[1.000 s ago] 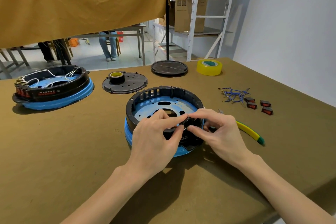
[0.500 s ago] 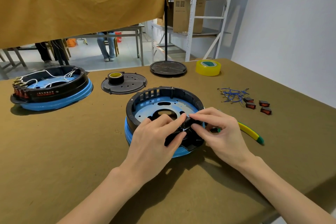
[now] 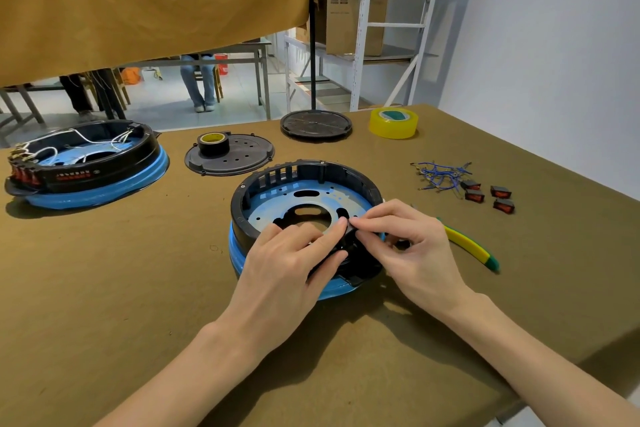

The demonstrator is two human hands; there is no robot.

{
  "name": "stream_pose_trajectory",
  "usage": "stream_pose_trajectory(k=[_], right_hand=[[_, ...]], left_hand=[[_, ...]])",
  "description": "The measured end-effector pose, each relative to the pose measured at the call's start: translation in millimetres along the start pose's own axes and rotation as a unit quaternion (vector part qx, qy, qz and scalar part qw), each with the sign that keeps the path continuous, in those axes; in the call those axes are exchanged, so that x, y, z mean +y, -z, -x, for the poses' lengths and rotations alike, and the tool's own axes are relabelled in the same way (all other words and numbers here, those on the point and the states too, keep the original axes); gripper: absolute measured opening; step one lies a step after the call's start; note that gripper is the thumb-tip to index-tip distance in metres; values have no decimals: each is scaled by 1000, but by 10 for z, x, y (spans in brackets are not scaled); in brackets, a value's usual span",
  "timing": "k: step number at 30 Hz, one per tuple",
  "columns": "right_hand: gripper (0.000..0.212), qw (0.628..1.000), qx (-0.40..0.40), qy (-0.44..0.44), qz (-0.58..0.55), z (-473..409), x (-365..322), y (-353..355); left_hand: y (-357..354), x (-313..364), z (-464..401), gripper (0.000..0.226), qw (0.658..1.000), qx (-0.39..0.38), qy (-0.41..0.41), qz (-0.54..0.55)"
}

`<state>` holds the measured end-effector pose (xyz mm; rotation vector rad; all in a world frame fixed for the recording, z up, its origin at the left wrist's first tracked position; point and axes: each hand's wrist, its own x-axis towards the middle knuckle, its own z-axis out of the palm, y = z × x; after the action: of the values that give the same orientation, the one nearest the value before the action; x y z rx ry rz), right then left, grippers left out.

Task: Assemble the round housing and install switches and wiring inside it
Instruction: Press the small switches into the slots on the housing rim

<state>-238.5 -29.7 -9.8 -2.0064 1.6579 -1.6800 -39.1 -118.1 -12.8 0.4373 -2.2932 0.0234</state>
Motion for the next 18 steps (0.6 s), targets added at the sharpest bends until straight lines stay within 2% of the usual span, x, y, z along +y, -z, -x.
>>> stream_pose_trajectory(k=[3, 9, 13, 18], right_hand=[[23, 1000, -3, 1, 14, -9, 4, 16], [19, 987, -15, 58, 149, 5, -26, 61], [19, 992, -22, 33, 119, 21, -5, 58], [18, 989, -33, 33, 143, 35, 0, 41]], left_hand=[[-33, -8, 6, 44, 1000, 6, -2, -8], [-73, -20, 6, 37, 1000, 18, -4, -18], [-79, 10, -6, 31, 999, 25, 25, -6], [-83, 23, -5, 29, 999, 22, 36, 6]])
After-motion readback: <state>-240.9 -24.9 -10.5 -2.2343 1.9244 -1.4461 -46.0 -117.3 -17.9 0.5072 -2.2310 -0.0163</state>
